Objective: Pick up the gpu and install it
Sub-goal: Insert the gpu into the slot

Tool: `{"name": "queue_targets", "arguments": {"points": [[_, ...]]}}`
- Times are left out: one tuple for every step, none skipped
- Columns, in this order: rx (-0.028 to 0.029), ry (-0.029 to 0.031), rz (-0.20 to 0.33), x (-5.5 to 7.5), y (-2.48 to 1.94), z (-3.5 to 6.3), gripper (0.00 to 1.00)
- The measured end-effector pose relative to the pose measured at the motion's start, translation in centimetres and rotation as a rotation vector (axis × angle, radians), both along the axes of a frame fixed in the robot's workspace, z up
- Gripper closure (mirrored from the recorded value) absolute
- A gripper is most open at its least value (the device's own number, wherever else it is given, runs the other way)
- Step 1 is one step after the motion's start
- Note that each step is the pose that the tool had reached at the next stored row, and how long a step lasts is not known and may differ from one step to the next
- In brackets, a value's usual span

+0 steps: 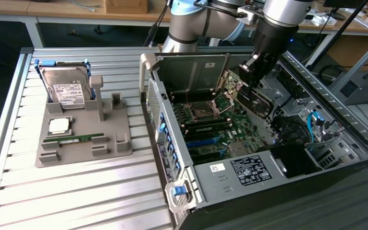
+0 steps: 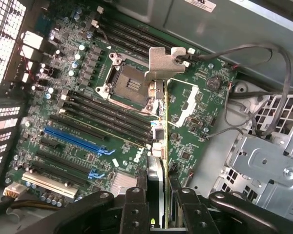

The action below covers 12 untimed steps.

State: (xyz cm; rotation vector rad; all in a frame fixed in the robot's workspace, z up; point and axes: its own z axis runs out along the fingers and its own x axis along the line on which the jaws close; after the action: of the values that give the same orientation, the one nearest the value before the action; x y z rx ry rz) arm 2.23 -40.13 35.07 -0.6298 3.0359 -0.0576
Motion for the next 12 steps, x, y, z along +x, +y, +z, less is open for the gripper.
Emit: {"name": "queue_targets", "arguments": {"points": [[0.0000,0.0000,0.004,0.00,0.00,0.00,0.73],[0.0000,0.0000,0.008,0.00,0.00,0.00,0.73],[0.0000,0.0000,0.012,0.00,0.00,0.00,0.73],[-0.0001,0.0000,0.017,0.00,0.00,0.00,0.73],[0.0000,0.0000,0.023,0.00,0.00,0.00,0.73],[0.0000,0.0000,0.027,0.00,0.00,0.00,0.73],[0.0000,0.0000,0.036,0.00,0.00,0.00,0.73],[0.0001,0.0000,0.046,0.00,0.00,-0.01,0.73],[0.0001,0.0000,0.051,0.00,0.00,-0.01,0.73],[0.0000,0.0000,0.055,0.00,0.00,-0.01,0.73],[0.0000,0.0000,0.059,0.00,0.00,-0.01,0.73],[0.0000,0.0000,0.063,0.00,0.00,-0.01,0.73]]}}
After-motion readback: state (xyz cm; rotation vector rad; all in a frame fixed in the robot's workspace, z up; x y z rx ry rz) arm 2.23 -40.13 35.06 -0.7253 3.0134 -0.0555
